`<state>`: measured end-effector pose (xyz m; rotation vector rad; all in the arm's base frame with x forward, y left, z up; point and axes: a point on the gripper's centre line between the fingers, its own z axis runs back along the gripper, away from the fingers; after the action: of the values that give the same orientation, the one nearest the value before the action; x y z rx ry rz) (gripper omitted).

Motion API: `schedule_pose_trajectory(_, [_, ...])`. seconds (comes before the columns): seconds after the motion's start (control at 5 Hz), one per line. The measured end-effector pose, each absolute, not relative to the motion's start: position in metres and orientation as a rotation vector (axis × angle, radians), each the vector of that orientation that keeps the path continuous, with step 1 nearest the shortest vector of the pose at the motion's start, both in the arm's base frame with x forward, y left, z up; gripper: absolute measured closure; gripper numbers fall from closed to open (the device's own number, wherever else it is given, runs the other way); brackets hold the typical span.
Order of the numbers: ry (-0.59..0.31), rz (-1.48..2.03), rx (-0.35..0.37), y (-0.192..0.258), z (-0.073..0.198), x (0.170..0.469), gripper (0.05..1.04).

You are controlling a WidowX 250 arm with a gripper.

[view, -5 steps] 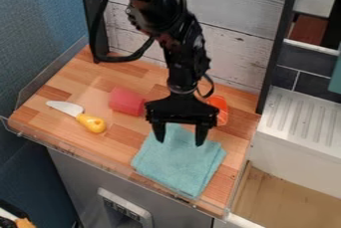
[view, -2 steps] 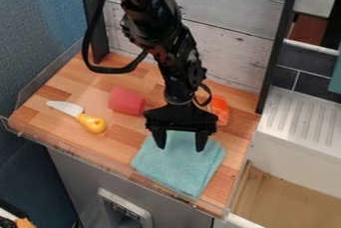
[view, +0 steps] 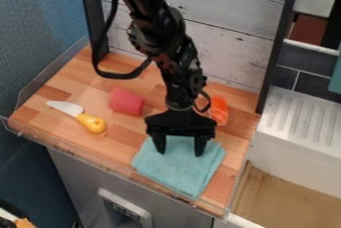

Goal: Move the blue cloth above the yellow knife

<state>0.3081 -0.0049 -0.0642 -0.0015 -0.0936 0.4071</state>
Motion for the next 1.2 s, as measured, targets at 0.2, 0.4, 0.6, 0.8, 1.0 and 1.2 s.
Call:
schedule_pose_trajectory(0.2, [-0.093,0.434,0.007,0.001,-0.068,0.313,0.083])
schedule_pose_trajectory(0.4, [-0.092,0.47,0.021,0.012,-0.069,0.321,0.083])
schedule_pose_trajectory(0.6, [-0.092,0.516,0.041,0.027,-0.07,0.333,0.083])
schedule_pose_trajectory(0.8, [-0.118,0.57,0.049,0.044,-0.068,0.348,0.083])
schedule_pose_trajectory(1.0, [-0.127,0.622,0.042,0.057,-0.067,0.364,0.083])
schedule_pose_trajectory(1.2, [-0.126,0.658,0.018,0.066,-0.068,0.379,0.083])
